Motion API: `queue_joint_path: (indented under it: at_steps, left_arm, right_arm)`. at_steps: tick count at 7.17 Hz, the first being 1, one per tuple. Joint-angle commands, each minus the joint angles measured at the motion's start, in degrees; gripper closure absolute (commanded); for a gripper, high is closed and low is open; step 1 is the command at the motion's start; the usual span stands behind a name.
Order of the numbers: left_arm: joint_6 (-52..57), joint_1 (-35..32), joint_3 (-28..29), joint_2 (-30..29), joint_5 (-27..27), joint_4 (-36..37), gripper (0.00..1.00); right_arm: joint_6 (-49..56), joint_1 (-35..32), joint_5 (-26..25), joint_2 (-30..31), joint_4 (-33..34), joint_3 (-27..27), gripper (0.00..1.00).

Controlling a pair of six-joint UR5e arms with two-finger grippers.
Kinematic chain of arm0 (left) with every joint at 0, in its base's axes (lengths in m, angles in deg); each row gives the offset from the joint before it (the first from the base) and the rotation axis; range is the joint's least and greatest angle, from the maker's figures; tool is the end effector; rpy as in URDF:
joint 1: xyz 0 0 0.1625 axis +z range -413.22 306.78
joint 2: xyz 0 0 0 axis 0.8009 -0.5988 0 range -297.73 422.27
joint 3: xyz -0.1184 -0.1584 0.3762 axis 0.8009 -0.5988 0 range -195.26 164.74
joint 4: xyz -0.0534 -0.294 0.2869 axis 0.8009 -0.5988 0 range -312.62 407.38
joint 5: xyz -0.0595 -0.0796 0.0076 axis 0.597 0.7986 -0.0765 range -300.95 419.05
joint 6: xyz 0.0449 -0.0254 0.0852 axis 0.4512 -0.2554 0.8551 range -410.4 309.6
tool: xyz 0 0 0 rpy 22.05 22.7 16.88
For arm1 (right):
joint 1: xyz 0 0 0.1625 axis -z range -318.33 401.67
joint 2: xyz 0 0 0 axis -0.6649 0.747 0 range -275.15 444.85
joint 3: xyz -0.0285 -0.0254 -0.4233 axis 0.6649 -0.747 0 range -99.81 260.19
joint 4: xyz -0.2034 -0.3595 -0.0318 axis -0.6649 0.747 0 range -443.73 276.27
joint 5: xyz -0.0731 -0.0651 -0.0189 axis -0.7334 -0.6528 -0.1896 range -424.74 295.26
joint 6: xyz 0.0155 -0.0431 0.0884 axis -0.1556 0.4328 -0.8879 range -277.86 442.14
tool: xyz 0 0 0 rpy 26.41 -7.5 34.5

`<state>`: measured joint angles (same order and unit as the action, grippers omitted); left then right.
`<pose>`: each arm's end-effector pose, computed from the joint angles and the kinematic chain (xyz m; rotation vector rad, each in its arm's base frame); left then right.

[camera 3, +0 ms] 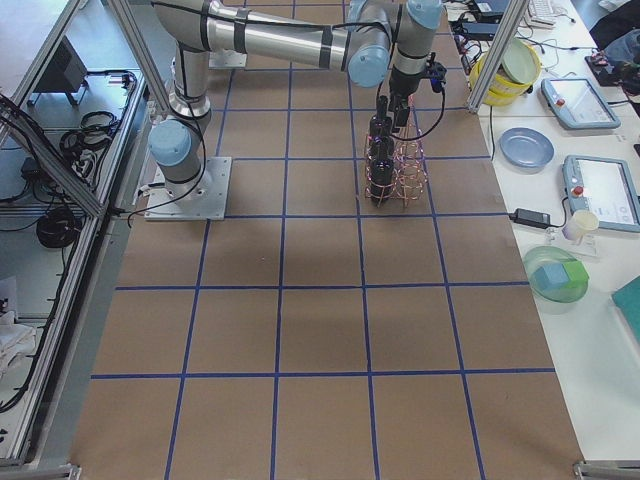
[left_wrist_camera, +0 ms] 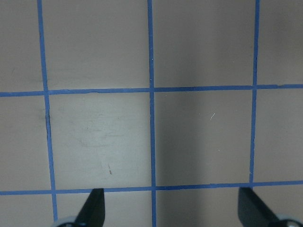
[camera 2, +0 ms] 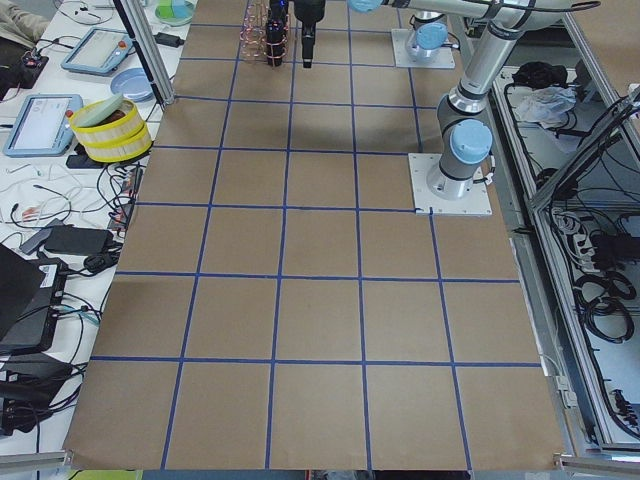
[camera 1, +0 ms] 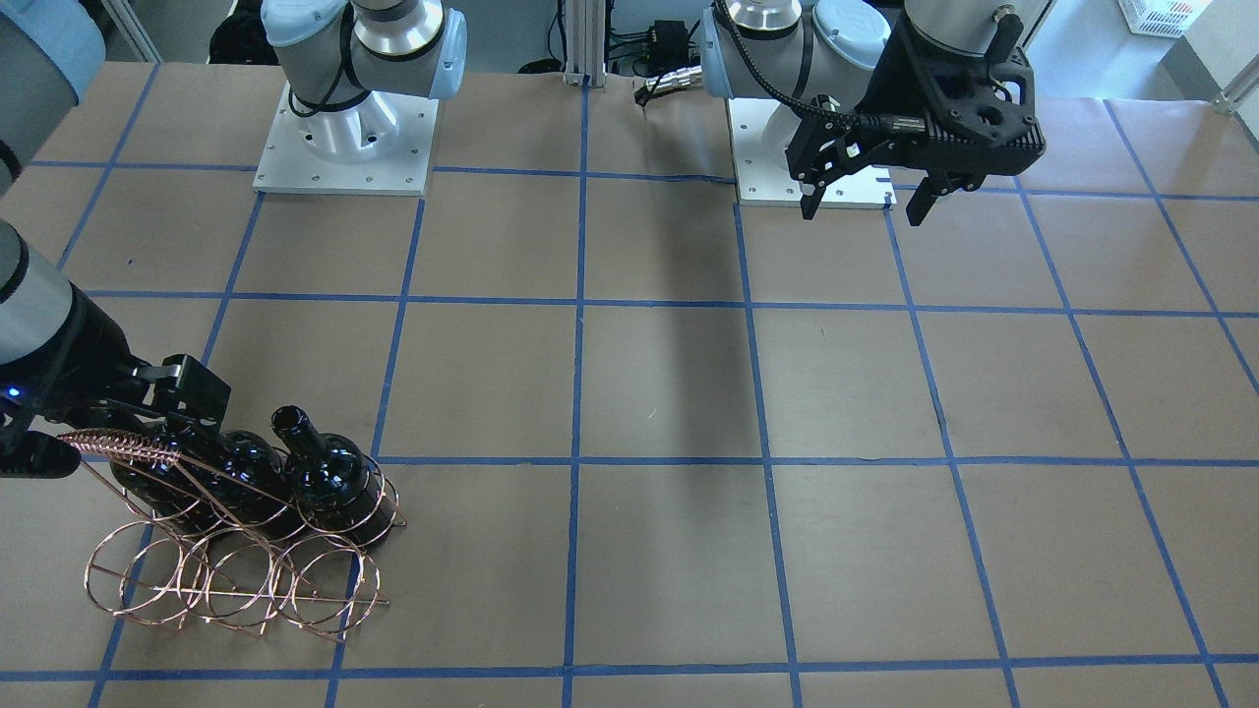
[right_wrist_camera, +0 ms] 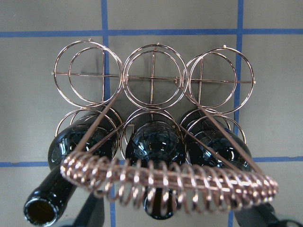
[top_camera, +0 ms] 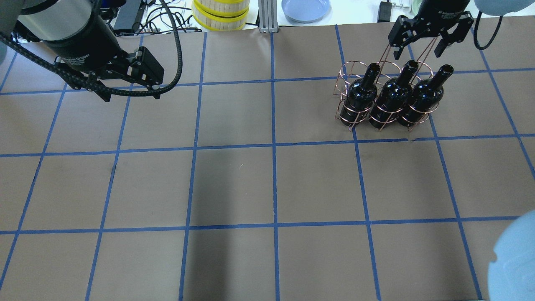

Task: Place wine into wine basket
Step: 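Open the right gripper and raise it away from the basket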

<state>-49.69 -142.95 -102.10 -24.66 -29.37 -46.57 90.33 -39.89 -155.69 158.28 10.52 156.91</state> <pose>-0.1338 -0.4713 0.5340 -0.0129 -3.1136 0.0624 0.0401 -0.6268 0.4496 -0.0068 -3.1226 0.0222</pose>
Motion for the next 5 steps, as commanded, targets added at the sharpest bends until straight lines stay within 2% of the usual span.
queue_joint_path:
  at_steps: [1, 5]
  left_arm:
    - [0.0, 0.0, 0.0, 0.0, 0.0, 0.0, 0.00]
    - [0.0, 0.0, -0.1, 0.0, 0.0, 0.0, 0.00]
  right_arm:
    - [0.0, 0.0, 0.0, 4.9, -2.3, -0.1, 0.00]
    - [0.1, -1.2, 0.3, 15.0, -9.4, 0.2, 0.00]
